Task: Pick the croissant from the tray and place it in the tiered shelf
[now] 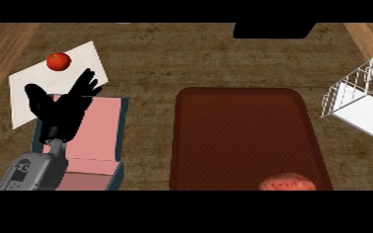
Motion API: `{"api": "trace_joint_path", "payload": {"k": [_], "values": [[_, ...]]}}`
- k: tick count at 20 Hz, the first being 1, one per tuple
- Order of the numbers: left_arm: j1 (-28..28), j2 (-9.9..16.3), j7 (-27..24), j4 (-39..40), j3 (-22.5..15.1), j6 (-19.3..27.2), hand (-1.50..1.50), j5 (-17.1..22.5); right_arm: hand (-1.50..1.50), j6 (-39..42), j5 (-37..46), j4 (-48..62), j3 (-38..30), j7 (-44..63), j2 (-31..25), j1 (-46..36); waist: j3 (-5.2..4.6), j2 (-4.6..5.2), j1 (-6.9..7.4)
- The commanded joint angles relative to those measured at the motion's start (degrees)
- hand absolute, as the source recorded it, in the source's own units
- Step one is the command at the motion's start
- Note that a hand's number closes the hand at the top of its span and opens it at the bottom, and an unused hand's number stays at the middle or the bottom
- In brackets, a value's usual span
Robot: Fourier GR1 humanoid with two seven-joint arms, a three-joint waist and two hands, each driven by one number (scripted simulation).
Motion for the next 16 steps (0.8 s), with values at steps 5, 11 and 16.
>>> {"api": "trace_joint_path", "payload": {"k": [5, 11, 16], "values": [[5.5, -0.1, 0.9, 5.8, -0.9, -0.8, 0.00, -0.6, -1.50, -3.4, -7.4, 3.0, -8.3, 1.3, 0.9, -6.4, -0.88, 0.75, -0.43], [8.7, -0.5, 0.3, 3.6, -1.8, -0.1, 0.00, -0.9, -1.50, -8.7, -5.8, 5.2, -13.7, -0.2, -2.2, -4.2, -0.83, 0.62, -0.95], [8.3, 0.1, 2.6, 2.2, -1.1, 1.2, 0.00, -0.2, -1.50, -12.1, -3.5, 6.7, -18.6, 2.4, -7.7, -1.8, -0.82, 0.33, -1.96]]}}
